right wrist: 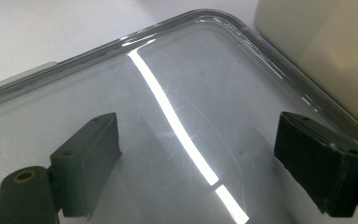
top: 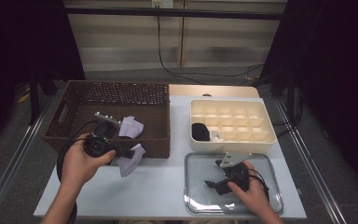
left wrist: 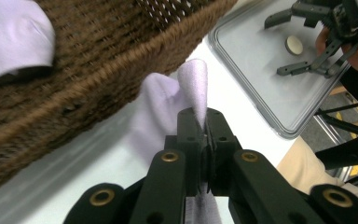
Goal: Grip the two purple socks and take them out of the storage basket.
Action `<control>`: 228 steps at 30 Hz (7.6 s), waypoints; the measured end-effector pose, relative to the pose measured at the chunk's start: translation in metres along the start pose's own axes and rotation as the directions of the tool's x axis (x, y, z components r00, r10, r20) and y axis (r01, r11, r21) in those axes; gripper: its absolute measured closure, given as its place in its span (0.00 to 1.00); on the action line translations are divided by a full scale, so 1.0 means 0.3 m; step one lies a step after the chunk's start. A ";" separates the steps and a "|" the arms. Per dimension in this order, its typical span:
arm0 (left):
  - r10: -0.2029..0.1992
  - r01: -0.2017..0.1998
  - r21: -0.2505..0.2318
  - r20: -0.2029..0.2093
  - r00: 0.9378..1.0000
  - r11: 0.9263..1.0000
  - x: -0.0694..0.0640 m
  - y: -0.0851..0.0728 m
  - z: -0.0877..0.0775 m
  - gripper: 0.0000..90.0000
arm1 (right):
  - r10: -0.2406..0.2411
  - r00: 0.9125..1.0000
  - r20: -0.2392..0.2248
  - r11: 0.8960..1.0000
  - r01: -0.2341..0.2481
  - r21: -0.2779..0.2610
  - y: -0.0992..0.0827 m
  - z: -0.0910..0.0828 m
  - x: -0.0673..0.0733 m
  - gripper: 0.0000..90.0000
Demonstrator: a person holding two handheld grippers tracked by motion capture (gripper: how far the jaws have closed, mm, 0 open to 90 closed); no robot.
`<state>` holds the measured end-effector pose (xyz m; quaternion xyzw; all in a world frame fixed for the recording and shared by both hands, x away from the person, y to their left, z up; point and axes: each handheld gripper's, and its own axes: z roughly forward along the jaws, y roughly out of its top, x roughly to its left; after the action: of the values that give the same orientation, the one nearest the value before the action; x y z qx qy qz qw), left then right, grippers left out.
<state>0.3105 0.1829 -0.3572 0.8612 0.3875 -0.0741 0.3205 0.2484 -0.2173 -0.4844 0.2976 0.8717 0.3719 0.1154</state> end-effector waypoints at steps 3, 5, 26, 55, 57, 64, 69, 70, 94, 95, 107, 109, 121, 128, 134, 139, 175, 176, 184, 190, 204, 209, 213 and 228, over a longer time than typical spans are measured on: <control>-0.006 0.006 -0.005 -0.004 1.000 1.000 0.002 -0.008 0.028 0.93 | 0.000 1.000 0.000 1.000 0.000 0.000 0.000 0.000 0.000 0.15; -0.001 0.001 0.008 0.007 1.000 1.000 0.003 -0.009 0.039 0.91 | 0.000 1.000 0.000 1.000 0.000 0.000 0.000 0.000 0.000 0.15; 0.040 -0.052 -0.108 -0.110 0.993 0.993 0.012 0.076 -0.013 0.50 | 0.000 1.000 0.000 1.000 0.000 0.000 0.000 0.000 0.000 0.15; 0.003 -0.041 -0.162 -0.226 0.974 0.986 0.189 0.197 0.008 0.34 | 0.000 1.000 0.001 1.000 0.000 0.000 0.000 0.000 0.001 0.15; 0.008 -0.049 -0.170 -0.231 0.973 0.984 0.196 0.204 0.012 0.34 | 0.000 1.000 0.001 1.000 0.000 0.000 0.000 0.000 0.000 0.15; 0.008 -0.051 -0.171 -0.241 0.970 0.984 0.214 0.232 0.022 0.33 | 0.000 1.000 0.001 1.000 0.000 0.000 0.000 0.000 0.000 0.15; 0.002 -0.043 -0.174 -0.228 0.974 0.984 0.235 0.248 0.033 0.33 | 0.000 1.000 0.000 1.000 0.000 0.000 0.000 0.000 0.000 0.15; -0.004 -0.038 -0.176 -0.228 0.974 0.984 0.237 0.251 0.036 0.33 | 0.000 1.000 0.000 1.000 0.000 0.000 0.000 0.000 0.000 0.15; -0.012 -0.026 -0.149 -0.243 0.970 0.988 0.312 0.299 0.094 0.32 | 0.000 1.000 0.000 1.000 0.000 -0.001 0.000 0.000 0.000 0.15; -0.015 -0.024 -0.159 -0.243 0.970 0.987 0.314 0.299 0.096 0.32 | 0.000 1.000 0.000 1.000 0.000 -0.001 0.000 0.000 0.000 0.15; -0.015 -0.018 -0.134 -0.242 0.970 0.991 0.342 0.308 0.147 0.33 | 0.000 1.000 -0.001 1.000 0.000 -0.001 0.000 0.000 0.000 0.15; -0.023 -0.011 -0.139 -0.239 0.971 0.990 0.350 0.305 0.155 0.33 | 0.000 1.000 -0.001 1.000 0.000 0.000 0.000 0.000 0.000 0.15; -0.040 0.013 -0.107 -0.257 0.965 0.994 0.382 0.290 0.202 0.32 | 0.000 1.000 -0.001 1.000 0.000 -0.001 0.000 0.000 0.000 0.15; -0.060 0.041 -0.073 -0.282 0.958 0.996 0.415 0.278 0.228 0.32 | 0.001 1.000 -0.001 1.000 -0.001 0.000 0.000 0.000 0.000 0.15; -0.079 0.067 -0.050 -0.306 0.949 0.997 0.434 0.267 0.247 0.33 | 0.000 1.000 -0.001 1.000 0.000 0.000 0.000 0.000 0.000 0.15; -0.091 0.078 -0.052 -0.317 0.944 0.996 0.450 0.257 0.260 0.32 | 0.000 1.000 -0.001 1.000 0.000 0.000 0.000 0.000 0.000 0.15; -0.106 0.115 0.006 -0.336 0.936 0.993 0.460 0.217 0.313 0.90 | 0.000 1.000 -0.001 1.000 0.000 0.000 0.000 0.000 0.000 0.15; -0.109 0.118 0.007 -0.338 0.935 0.993 0.457 0.219 0.314 0.91 | 0.000 1.000 -0.001 1.000 0.000 0.000 0.000 0.000 0.000 0.15; -0.087 0.091 -0.004 -0.343 0.935 0.996 0.442 0.226 0.299 0.93 | 0.000 1.000 -0.001 1.000 0.000 0.000 0.000 0.000 0.000 0.15; -0.069 0.057 -0.045 -0.352 0.934 0.997 0.437 0.236 0.274 0.92 | 0.001 1.000 -0.001 1.000 -0.001 0.000 0.000 0.000 0.000 0.15; -0.077 0.050 -0.087 -0.332 0.940 0.995 0.402 0.313 0.192 0.92 | 0.000 1.000 -0.001 1.000 0.000 -0.001 0.000 0.000 0.000 0.15; -0.093 0.070 -0.082 -0.321 0.943 0.994 0.387 0.324 0.154 0.92 | 0.000 1.000 -0.001 1.000 0.000 0.000 0.000 0.000 0.000 0.15; -0.093 0.072 -0.080 -0.307 0.947 0.994 0.372 0.328 0.117 0.92 | 0.001 1.000 -0.001 1.000 -0.001 0.000 0.000 0.000 0.000 0.15; -0.081 0.056 -0.104 -0.261 0.962 0.993 0.307 0.336 0.010 0.92 | 0.001 1.000 -0.001 1.000 -0.001 0.000 0.000 0.000 0.000 0.15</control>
<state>0.4463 0.1884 -0.3445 0.8332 0.4594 0.0491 0.3040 0.2483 -0.2173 -0.4845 0.2977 0.8716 0.3721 0.1151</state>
